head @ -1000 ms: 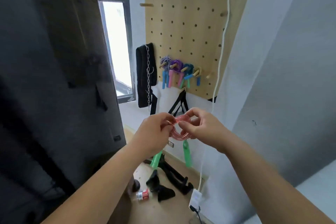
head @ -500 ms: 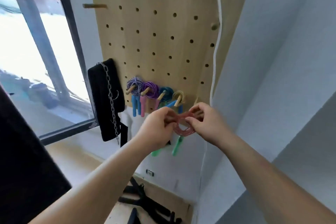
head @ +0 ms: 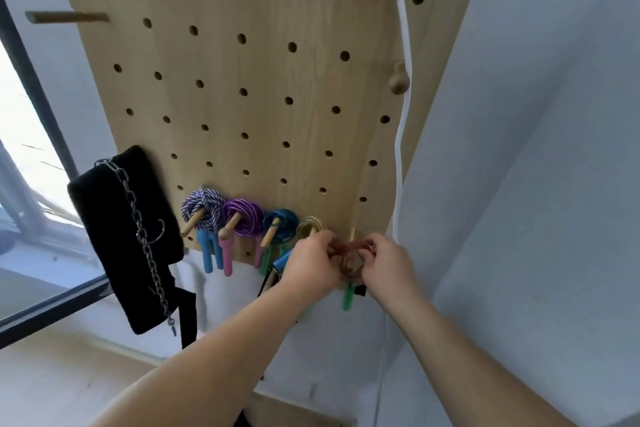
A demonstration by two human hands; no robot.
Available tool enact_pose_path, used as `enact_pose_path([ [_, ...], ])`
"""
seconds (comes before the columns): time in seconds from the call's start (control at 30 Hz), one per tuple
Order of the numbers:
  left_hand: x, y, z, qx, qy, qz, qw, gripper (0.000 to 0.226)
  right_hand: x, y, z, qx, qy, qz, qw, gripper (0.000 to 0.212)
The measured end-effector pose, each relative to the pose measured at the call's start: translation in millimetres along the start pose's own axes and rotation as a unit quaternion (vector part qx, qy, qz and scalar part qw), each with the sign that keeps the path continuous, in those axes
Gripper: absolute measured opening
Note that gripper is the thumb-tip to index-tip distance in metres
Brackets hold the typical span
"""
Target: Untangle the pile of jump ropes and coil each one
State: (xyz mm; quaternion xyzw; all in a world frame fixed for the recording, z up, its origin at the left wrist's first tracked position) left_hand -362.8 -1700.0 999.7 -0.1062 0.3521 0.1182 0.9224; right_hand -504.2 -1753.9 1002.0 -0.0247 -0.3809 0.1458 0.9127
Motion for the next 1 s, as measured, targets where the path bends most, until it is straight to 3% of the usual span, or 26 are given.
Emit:
enact_pose_path([
  [0.27, 12.3, -35.8, -16.7, 0.064, -0.081, -0.021, 0.994, 0.02, -17.3, -17.8, -9.1, 0.078, -0.038, -0.023, 0.996, 0.01],
  [0.5, -7.1, -58.4, -14.0, 0.039, -0.162, -0.045, 0.985, 0.009, -18.2, -38.1, -1.9, 0.02, -0.095, -0.056, 0.994, 0.014],
  [0.67, -2.6, -65.5, -20.9, 0.035, -0.211, -0.043, 0.976, 0.006, -26.7, -39.0, -3.1, -0.058, -0.073, -0.091, 0.991, 0.011],
  [0.83, 0.9, -70.2, -20.0, 0.024, -0.097, -0.011, 0.995, 0.009, -25.5, -38.5, -14.5, -0.037, -0.212, -0.163, 0.963, 0.013],
  [0.93, 7.6, -63.9, -14.4, 0.039, -0.015, 0.0, 0.999, 0.017, -18.5, -28.4, -19.5, -0.013, -0.224, -0.16, 0.961, 0.024],
  [1.0, 6.9, -54.1, -5.7, 0.039, 0.013, 0.002, 0.999, 0.015, -9.8, -13.6, -23.0, 0.021, -0.166, -0.127, 0.978, 0.028],
])
Point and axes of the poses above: each hand's wrist, its own y-axis away from the middle knuckle, its own z-axis out of the back of the hand, x = y × z, the point moved 6 cm from there along -y, towards the middle knuckle, and after that the axes turned 7 degrees about -y, right-handed, at the moved point
